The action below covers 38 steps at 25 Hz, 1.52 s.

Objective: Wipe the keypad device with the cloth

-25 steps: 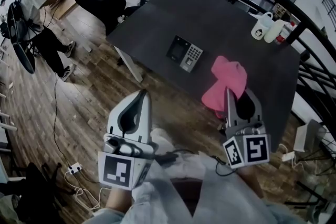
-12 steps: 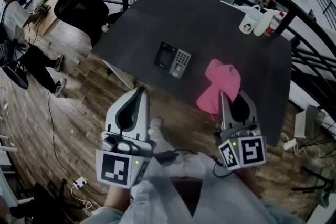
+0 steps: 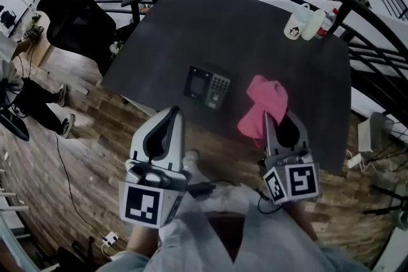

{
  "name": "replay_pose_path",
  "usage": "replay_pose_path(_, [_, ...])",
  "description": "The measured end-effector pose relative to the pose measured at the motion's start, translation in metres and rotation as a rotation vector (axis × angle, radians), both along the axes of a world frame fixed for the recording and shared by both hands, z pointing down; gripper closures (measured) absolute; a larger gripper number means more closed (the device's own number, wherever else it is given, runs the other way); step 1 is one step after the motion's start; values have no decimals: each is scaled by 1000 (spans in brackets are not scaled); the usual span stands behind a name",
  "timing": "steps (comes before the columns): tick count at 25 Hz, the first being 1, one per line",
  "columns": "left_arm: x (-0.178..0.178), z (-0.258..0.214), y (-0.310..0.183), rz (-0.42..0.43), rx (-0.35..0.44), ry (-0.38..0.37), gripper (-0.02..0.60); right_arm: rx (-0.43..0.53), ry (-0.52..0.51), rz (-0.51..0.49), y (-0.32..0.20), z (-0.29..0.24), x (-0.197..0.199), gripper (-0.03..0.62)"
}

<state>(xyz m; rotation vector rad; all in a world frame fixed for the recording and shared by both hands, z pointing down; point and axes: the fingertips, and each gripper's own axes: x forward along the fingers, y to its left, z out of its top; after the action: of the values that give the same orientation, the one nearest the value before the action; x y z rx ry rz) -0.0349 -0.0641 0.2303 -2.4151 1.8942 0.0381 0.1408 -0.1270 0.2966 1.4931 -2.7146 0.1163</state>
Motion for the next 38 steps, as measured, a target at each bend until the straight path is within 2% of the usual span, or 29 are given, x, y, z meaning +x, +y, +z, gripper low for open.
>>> replay_pose_path(8, [-28,2,-44,98,-9,19,578,-27,33,89,-28,7,-23,522])
replay_pose_path(12, [-43,5,-66,143,-15,22,578,-25,82,133,-39,11,-36,522])
replay_pose_path(21, [-69,14,-92,225,-35,33,578,-55,120,225,-49,23,-57,521])
replay_pose_path(38, [-114,31,-119,237,-66,66,578,-121,216,313,-89,82,-93,520])
